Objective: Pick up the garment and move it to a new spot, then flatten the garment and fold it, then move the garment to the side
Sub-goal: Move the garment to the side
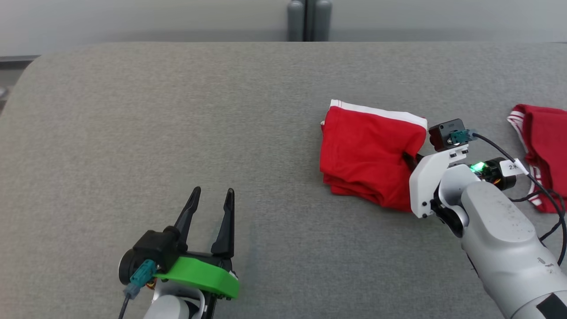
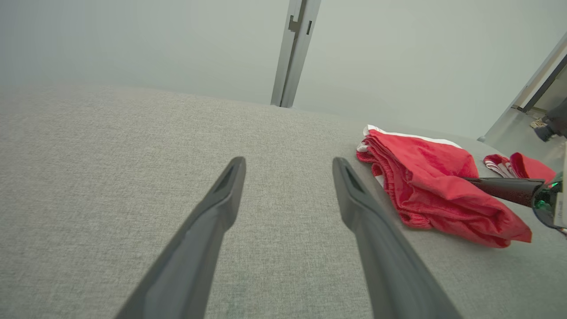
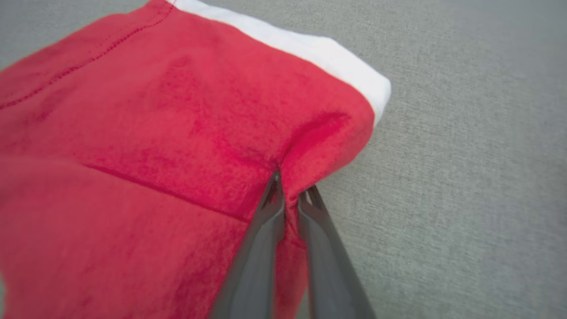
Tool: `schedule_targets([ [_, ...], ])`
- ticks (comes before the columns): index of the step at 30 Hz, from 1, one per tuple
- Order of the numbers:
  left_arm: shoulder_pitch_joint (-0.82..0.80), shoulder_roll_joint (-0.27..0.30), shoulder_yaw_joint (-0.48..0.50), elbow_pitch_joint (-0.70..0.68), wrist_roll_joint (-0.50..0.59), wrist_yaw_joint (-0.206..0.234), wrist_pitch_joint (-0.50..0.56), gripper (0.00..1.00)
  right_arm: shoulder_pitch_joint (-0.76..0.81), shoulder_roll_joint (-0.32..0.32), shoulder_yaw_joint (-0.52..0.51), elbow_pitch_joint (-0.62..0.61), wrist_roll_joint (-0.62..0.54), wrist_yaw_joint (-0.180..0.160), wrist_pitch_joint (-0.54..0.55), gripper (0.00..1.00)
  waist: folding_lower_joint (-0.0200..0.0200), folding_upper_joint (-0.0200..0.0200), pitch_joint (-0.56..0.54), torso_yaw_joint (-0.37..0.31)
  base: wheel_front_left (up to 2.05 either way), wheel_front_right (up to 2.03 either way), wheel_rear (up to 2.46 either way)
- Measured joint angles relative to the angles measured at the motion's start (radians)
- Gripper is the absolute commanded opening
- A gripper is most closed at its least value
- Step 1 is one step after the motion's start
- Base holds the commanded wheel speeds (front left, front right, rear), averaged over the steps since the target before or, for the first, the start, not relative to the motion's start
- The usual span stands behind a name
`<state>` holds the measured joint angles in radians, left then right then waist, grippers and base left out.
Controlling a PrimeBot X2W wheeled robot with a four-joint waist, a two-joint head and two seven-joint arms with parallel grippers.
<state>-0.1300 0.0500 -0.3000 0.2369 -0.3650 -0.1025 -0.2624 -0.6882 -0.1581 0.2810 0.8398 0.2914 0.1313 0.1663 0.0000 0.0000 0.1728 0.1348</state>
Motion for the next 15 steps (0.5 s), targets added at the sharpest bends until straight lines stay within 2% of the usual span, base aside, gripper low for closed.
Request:
schedule_targets([
  [7, -0.019, 0.002, -0.006, -0.016, 0.042, -0.004, 0.000, 1.00, 0.001, -0.058, 0.056, -0.092, 0.046, 0.000, -0.001, 0.00, 0.0000, 0.0000, 0.015, -0.143, 0.00, 0.00, 0.00],
  [15, -0.048, 0.031, -0.023, -0.018, 0.063, -0.011, 0.000, 1.00, 0.026, -0.065, 0.065, -0.173, 0.085, 0.000, -0.010, 0.00, 0.0000, 0.0000, 0.044, -0.328, 0.00, 0.00, 0.00],
])
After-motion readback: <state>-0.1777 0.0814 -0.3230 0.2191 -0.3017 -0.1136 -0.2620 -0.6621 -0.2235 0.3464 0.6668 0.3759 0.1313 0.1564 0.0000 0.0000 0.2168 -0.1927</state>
